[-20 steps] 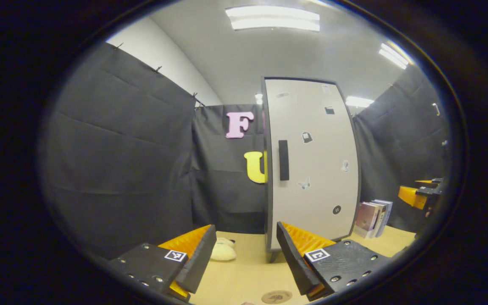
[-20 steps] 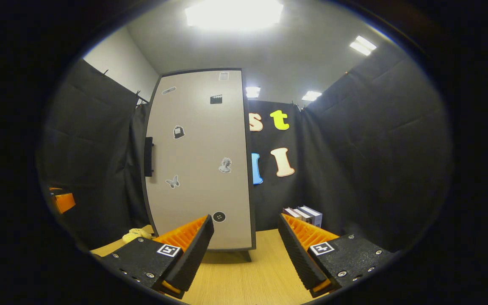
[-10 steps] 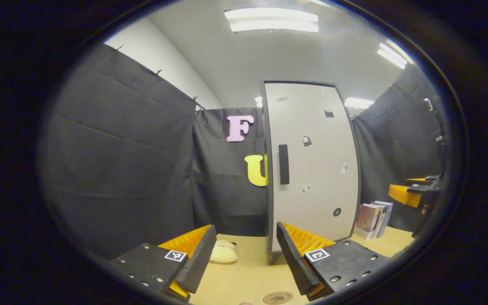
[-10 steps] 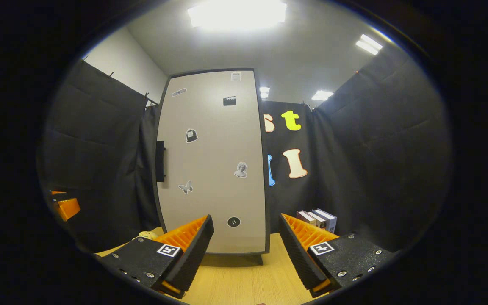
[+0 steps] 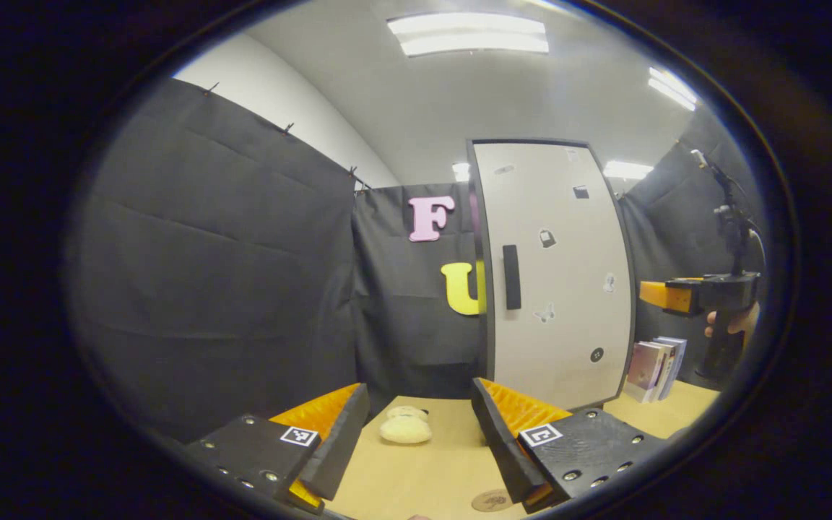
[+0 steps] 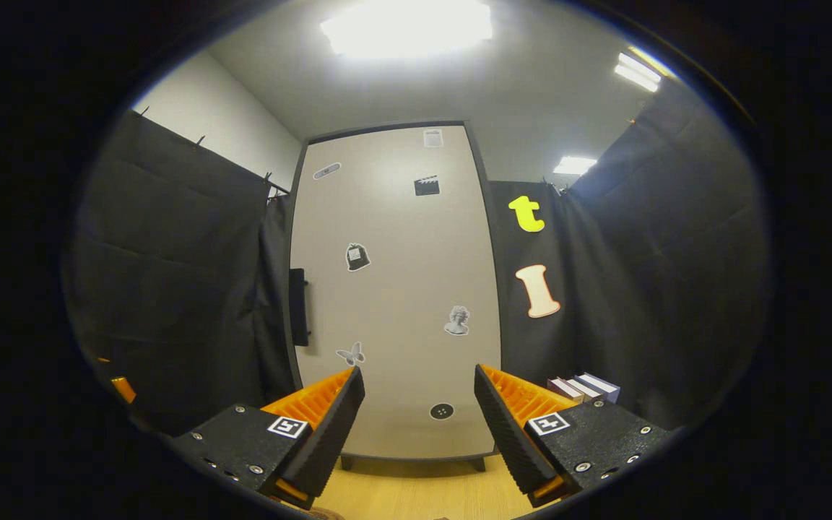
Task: Open the cabinet door with the right hand, grasp the bottle in the cabinet with the left hand and place it on the coaster, then close the cabinet door with the right hand.
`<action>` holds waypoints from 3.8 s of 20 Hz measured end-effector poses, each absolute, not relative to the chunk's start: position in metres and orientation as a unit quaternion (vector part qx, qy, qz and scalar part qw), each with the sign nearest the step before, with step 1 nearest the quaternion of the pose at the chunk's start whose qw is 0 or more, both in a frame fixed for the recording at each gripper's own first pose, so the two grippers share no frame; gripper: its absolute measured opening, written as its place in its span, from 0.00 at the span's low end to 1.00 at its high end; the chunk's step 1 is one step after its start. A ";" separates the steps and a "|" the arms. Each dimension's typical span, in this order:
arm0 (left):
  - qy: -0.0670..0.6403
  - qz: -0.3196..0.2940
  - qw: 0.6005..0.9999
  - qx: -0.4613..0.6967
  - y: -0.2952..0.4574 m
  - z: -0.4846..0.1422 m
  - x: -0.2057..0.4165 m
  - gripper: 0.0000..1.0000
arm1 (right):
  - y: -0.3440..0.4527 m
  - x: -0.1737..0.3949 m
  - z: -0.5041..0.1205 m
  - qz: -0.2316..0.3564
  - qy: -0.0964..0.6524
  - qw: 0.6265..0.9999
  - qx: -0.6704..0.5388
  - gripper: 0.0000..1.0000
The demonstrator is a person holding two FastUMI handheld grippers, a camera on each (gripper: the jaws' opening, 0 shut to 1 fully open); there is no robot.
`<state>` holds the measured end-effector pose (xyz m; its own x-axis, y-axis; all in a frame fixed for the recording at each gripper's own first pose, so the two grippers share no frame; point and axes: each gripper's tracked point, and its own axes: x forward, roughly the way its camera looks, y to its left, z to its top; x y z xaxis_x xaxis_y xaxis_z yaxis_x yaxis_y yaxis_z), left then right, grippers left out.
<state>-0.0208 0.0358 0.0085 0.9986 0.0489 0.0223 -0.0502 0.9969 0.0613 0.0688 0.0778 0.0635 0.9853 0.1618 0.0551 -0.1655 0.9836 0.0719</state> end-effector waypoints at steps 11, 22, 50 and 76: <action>-0.007 0.095 0.994 0.045 0.095 0.008 -0.051 0.89 | 0.168 0.119 0.089 0.153 -0.030 0.987 0.035 0.95; -0.003 0.146 0.988 0.041 0.140 0.002 -0.071 0.86 | 0.244 0.170 0.102 0.193 -0.005 0.980 0.039 0.94; -0.005 0.127 0.991 0.038 0.154 -0.007 -0.054 0.89 | 0.292 0.230 0.082 0.168 0.082 0.982 0.019 0.17; -0.017 -0.019 0.999 0.023 -0.002 -0.006 0.011 0.85 | 0.268 0.204 0.080 0.280 0.103 0.954 0.038 0.17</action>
<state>0.0108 -0.0017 -0.0064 0.9987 -0.0379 0.0333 0.0363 0.9982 0.0475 0.2042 0.2677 0.0798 0.8219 0.5418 -0.1757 -0.5259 0.8404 0.1313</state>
